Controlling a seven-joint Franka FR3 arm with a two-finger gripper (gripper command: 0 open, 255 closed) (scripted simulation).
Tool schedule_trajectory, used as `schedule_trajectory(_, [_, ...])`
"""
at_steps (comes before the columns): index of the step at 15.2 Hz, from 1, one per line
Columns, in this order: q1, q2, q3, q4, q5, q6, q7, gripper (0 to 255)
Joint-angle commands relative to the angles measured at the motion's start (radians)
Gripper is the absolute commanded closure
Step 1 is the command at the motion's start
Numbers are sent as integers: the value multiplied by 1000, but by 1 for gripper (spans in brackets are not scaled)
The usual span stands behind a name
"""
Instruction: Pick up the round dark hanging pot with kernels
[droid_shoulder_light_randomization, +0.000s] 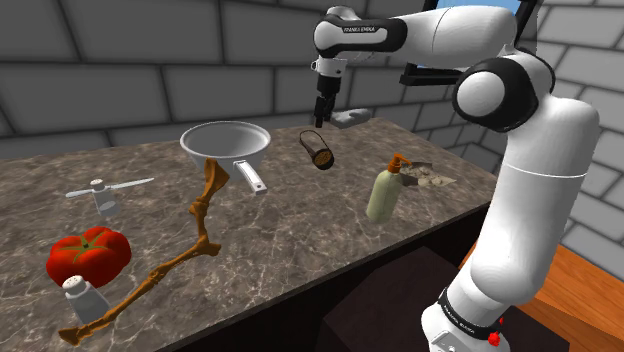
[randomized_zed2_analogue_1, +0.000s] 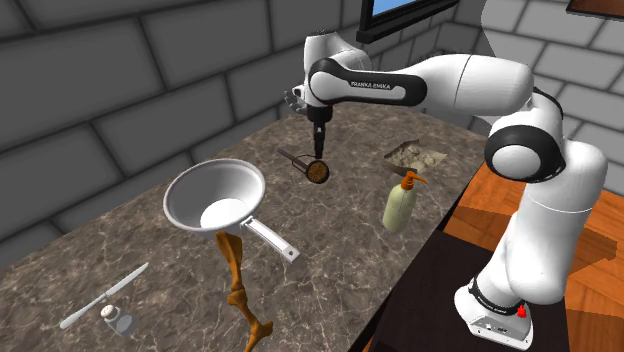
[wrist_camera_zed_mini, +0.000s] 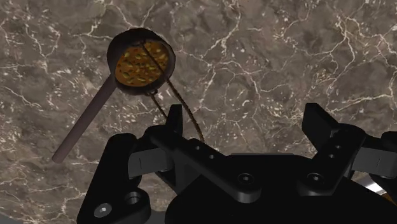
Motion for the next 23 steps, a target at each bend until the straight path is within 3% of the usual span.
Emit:
schedule_trajectory(1, [-7, 95, 6, 114, 16, -15, -29, 0])
schedule_trajectory(4, [-22, 231, 15, 304, 34, -65, -63, 0])
schedule_trajectory(13, [-16, 215, 16, 177, 33, 45, -72, 0])
schedule_trajectory(14, [-16, 215, 16, 178, 33, 44, -72, 255])
schedule_trajectory(23, [-16, 215, 16, 177, 33, 45, -72, 255])
